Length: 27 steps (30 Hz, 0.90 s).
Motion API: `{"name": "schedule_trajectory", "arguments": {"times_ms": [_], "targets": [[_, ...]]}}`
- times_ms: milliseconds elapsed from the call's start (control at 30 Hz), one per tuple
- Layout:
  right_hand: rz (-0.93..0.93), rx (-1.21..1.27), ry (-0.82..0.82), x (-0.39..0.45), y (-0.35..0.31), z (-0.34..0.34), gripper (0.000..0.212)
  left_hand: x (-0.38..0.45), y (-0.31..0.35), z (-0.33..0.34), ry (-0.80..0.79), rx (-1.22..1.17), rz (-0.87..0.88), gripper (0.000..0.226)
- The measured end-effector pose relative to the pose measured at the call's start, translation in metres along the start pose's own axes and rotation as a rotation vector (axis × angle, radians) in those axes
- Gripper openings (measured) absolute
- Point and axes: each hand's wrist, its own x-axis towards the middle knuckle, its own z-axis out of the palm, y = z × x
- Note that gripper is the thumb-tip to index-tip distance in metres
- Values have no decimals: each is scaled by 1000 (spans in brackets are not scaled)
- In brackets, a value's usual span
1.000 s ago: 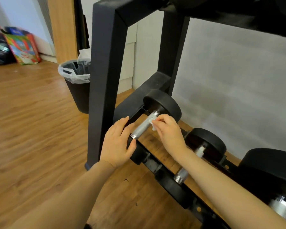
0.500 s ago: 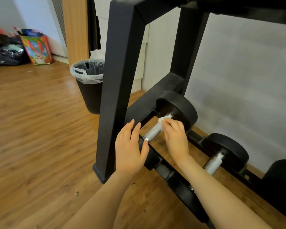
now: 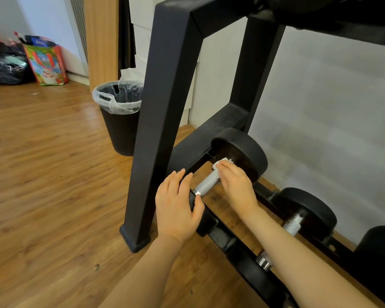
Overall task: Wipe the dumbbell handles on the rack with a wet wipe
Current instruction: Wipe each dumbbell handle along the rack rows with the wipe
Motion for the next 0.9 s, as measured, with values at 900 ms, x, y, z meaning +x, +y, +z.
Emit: {"name": "schedule_trajectory", "arguments": {"times_ms": [900], "targets": [[-17,-10,75,-6,1,17,41,1,-7,4,19,1,70,47]]}}
